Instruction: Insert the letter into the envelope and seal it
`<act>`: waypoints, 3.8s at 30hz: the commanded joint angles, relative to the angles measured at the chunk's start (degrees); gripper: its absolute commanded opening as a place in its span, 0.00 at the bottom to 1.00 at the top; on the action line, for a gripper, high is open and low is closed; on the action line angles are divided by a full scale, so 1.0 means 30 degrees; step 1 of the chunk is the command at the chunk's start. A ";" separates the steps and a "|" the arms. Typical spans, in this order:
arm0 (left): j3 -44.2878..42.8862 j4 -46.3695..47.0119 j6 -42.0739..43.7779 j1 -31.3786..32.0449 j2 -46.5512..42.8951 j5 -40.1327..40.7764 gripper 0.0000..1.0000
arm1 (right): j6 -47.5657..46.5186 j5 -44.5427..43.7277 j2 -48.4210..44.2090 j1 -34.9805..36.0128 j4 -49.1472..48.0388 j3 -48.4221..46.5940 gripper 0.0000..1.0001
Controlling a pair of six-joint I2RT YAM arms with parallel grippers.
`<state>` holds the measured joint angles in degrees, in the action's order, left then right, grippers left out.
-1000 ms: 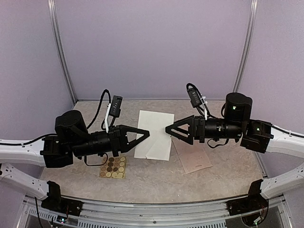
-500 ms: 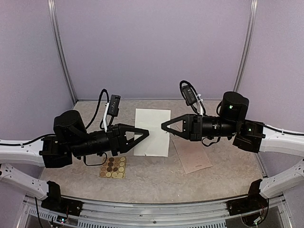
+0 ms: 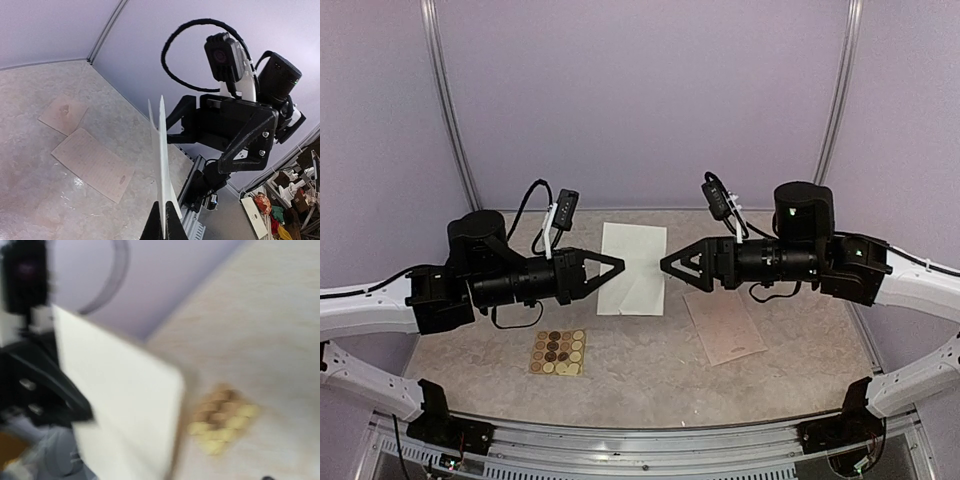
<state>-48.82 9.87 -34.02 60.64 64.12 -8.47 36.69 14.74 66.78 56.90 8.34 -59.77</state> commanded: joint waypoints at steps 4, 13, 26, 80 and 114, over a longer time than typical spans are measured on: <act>-0.2734 -0.5775 0.3167 -0.5199 0.0036 -0.2246 0.00 | 0.2099 -0.9112 0.2132 -0.0687 0.8001 -0.2438 0.92; -0.3089 -0.7077 0.6536 -1.2469 0.0175 -0.2348 0.00 | 0.6129 -1.3659 0.6285 -0.4238 1.0085 -0.3222 0.99; -0.0943 -0.5328 0.7545 -1.3504 -0.0803 -0.0703 0.00 | 0.6169 -1.5216 1.5470 -0.7464 1.0675 -0.9140 0.99; -0.0223 -0.5269 0.8342 -1.3495 -0.2292 0.0777 0.00 | 0.5532 -1.7373 1.4695 -0.8718 1.1618 -1.1015 0.00; 0.3581 -0.2680 -0.2883 -0.2813 -0.6403 0.3512 0.00 | 0.5909 -0.6832 0.6924 0.0906 -1.0006 0.5745 0.00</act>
<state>-39.16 -3.92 -39.59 49.17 44.75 -1.83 47.99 -2.68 85.60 58.96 -13.30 -46.11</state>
